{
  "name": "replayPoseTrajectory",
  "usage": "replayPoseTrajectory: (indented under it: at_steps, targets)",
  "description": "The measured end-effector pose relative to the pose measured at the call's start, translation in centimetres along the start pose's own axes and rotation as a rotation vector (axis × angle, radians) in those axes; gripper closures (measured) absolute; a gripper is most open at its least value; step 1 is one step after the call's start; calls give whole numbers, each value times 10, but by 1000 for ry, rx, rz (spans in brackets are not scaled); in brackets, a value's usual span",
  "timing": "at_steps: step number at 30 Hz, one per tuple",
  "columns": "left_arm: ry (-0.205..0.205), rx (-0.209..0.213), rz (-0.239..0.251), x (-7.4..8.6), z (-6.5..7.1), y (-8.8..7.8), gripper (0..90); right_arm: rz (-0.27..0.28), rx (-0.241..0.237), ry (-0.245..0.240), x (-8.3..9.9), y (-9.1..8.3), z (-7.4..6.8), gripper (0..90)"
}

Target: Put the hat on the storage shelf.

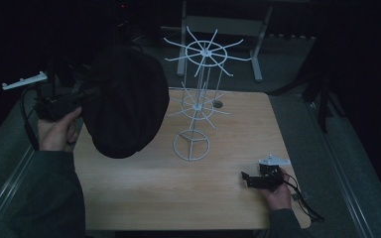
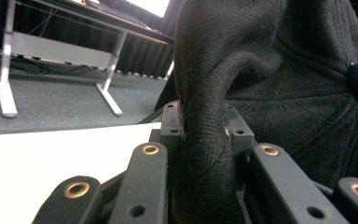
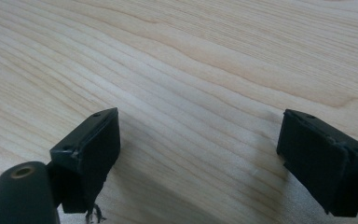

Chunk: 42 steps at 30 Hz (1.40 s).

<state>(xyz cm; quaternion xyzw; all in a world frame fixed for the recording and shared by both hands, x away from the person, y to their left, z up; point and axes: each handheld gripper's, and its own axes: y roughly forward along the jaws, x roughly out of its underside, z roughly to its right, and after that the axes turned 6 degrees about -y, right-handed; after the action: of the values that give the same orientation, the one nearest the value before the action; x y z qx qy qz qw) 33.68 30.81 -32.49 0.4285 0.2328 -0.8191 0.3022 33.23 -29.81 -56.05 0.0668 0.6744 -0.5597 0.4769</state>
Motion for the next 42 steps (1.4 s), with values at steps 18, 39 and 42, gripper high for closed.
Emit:
replayPoseTrajectory:
  at_steps: [18, 39, 42]
  targets:
    - [-41, 52, 43, -4, 0, -2, 759, 0, 0, 0, 0, 0, 0, 132]
    - [-47, 110, 55, -13, 13, 23, 759, 0, 0, -1, 0, 0, 0, 132]
    - [-38, 121, 48, -14, 16, 28, 758, 0, -1, 0, 0, 0, 0, 131]
